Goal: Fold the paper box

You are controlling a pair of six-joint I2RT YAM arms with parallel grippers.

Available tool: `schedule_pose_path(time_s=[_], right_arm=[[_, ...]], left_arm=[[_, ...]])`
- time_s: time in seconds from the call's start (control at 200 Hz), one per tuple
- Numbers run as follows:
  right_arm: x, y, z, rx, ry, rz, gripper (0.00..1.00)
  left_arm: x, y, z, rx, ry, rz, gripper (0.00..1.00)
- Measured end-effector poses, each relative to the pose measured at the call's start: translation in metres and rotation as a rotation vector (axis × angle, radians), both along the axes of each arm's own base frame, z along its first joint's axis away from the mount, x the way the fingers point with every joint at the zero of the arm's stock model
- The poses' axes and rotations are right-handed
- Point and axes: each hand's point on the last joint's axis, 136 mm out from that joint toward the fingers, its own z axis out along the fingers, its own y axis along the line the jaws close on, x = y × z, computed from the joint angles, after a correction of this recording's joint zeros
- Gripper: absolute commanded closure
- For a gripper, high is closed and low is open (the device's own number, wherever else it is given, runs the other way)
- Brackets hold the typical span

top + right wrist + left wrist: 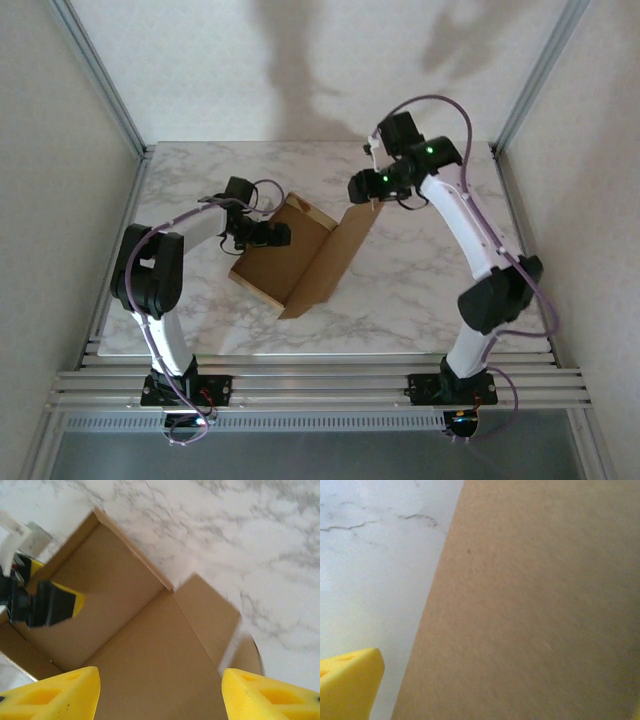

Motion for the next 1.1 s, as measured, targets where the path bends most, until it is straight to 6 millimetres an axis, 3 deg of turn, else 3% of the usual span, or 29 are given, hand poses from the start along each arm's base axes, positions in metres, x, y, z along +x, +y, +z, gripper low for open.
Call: schedule_pose_path(time_s=[0.23, 0.345, 0.46, 0.616, 0.746, 0.951, 1.101], right_arm=[[-0.04, -0.027, 0.012, 0.085, -0.074, -0.133, 0.22], [-0.044, -0.025, 0.015, 0.152, -0.093, -0.174, 0.22], [-0.048, -0.012, 0.002, 0.2, -0.073, -0.179, 0.21], [-0.057, 0.003, -0.019, 0.253, -0.017, -0.161, 0.19], [-0.062, 0.006, -0.024, 0.284, 0.004, -0.154, 0.16], [-0.071, 0.001, -0.015, 0.306, -0.026, -0.153, 0.1], [-0.077, -0.005, 0.002, 0.328, -0.071, -0.153, 0.07]], left_arm=[[0.006, 0.0, 0.001, -0.014, -0.019, 0.024, 0.01], [0.004, -0.001, -0.004, -0.034, -0.009, 0.056, 0.01], [-0.007, -0.001, -0.007, -0.071, 0.015, 0.112, 0.01], [-0.037, -0.002, 0.001, -0.121, 0.03, 0.175, 0.01], [-0.07, -0.011, 0.011, -0.159, 0.03, 0.182, 0.01], [-0.13, -0.04, 0.017, -0.207, 0.063, 0.129, 0.0], [-0.161, -0.058, 0.015, -0.259, 0.102, 0.125, 0.0]])
